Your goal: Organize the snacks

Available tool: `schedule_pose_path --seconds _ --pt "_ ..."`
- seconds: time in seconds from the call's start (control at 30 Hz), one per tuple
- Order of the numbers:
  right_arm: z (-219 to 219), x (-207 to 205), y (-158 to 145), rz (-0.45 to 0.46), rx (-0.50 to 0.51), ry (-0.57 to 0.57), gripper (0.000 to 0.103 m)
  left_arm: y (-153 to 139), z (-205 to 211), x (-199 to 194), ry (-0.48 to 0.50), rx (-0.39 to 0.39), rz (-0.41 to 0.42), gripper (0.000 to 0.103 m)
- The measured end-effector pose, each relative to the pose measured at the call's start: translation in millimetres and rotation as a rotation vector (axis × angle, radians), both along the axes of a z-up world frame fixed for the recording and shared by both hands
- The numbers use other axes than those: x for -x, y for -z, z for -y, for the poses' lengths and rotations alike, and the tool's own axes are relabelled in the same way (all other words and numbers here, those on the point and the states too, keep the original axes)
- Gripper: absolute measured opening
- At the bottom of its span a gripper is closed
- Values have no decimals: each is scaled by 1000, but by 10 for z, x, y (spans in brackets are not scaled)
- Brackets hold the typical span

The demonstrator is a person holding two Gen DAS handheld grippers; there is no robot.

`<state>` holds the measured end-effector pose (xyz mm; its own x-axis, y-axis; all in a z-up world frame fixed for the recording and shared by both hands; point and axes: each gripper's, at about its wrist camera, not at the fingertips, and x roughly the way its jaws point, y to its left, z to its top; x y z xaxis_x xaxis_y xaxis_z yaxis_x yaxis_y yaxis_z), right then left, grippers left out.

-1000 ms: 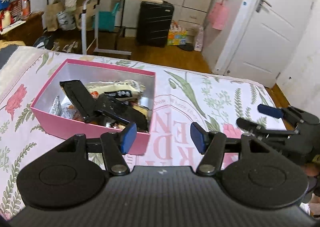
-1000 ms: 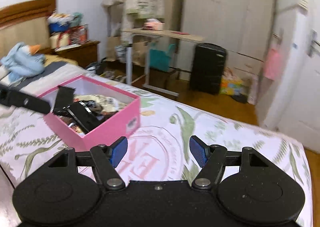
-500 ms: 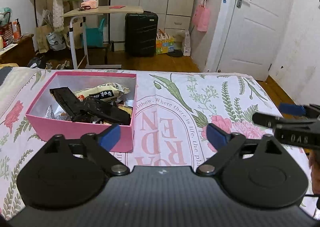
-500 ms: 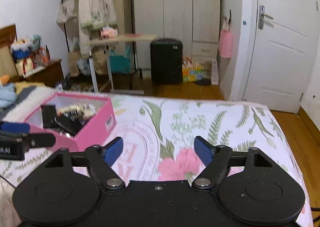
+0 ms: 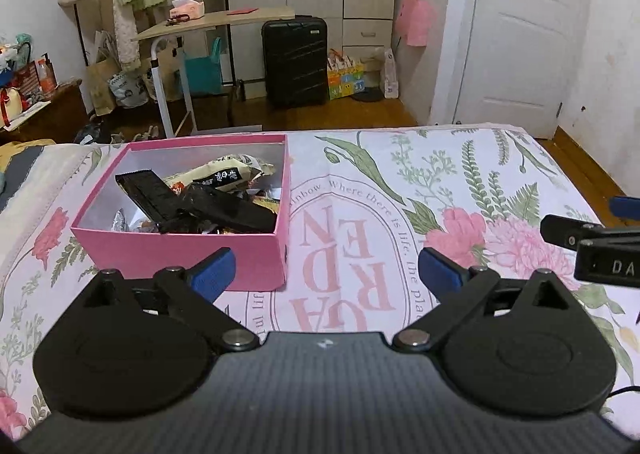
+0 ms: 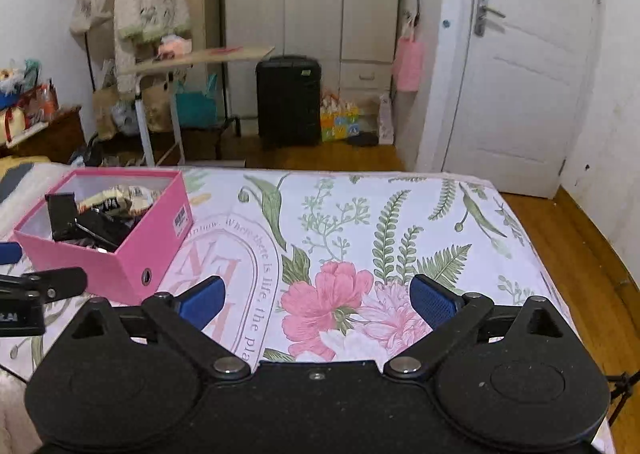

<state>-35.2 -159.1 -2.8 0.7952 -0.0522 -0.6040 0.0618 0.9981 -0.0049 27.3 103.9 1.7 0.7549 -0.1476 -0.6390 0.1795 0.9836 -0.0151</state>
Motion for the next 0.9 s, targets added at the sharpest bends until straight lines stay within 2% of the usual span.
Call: schedule_pose_path --seconds 0.13,0.3,0.4,0.77,0.9 --pt "-66 56 58 -1 -14 -10 100 12 42 24 -3 -30 1 99" --pt "-220 109 110 7 40 -33 100 39 93 56 -13 -70 15 99" --pt "-235 147 108 29 32 -38 100 60 119 47 -16 -90 5 99" --pt "-40 190 94 36 9 50 100 113 106 49 -39 -90 0 99" --pt "-31 204 95 38 4 47 100 151 99 77 -47 -88 11 99"
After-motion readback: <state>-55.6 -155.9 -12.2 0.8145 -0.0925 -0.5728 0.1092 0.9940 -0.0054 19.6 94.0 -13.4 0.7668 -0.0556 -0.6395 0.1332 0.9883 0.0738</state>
